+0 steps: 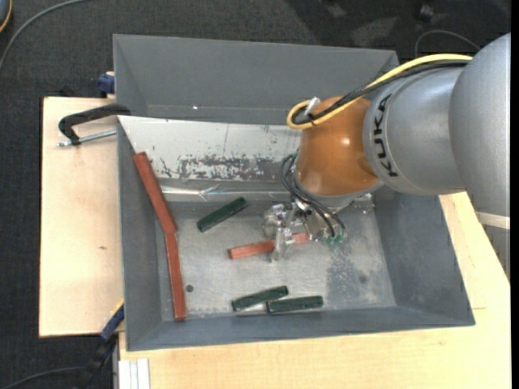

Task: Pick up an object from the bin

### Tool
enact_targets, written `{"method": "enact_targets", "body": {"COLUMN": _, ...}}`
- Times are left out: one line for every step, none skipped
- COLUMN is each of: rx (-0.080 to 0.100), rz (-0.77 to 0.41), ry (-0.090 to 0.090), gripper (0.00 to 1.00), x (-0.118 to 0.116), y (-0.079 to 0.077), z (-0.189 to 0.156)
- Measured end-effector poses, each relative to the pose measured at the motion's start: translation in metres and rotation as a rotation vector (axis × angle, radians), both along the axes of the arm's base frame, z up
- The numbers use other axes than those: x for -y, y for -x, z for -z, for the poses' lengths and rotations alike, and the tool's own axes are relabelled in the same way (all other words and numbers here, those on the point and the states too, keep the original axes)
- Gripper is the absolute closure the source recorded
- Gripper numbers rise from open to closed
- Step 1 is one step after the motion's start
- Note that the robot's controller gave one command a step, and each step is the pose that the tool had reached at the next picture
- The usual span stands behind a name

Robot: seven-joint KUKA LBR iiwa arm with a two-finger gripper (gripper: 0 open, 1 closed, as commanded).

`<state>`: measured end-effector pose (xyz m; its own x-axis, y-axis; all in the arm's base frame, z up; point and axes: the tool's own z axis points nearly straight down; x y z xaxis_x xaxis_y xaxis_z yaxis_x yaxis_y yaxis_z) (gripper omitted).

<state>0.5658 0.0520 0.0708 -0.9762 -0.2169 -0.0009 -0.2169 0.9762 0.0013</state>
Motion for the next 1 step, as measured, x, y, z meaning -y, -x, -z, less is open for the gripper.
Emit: {"method": "enact_targets", "body": {"rx": 0.012, "rz": -0.016, "ry": -0.002, "gripper": 1.0, "x": -0.0269, "y": 0.0241, "z": -0.144}}
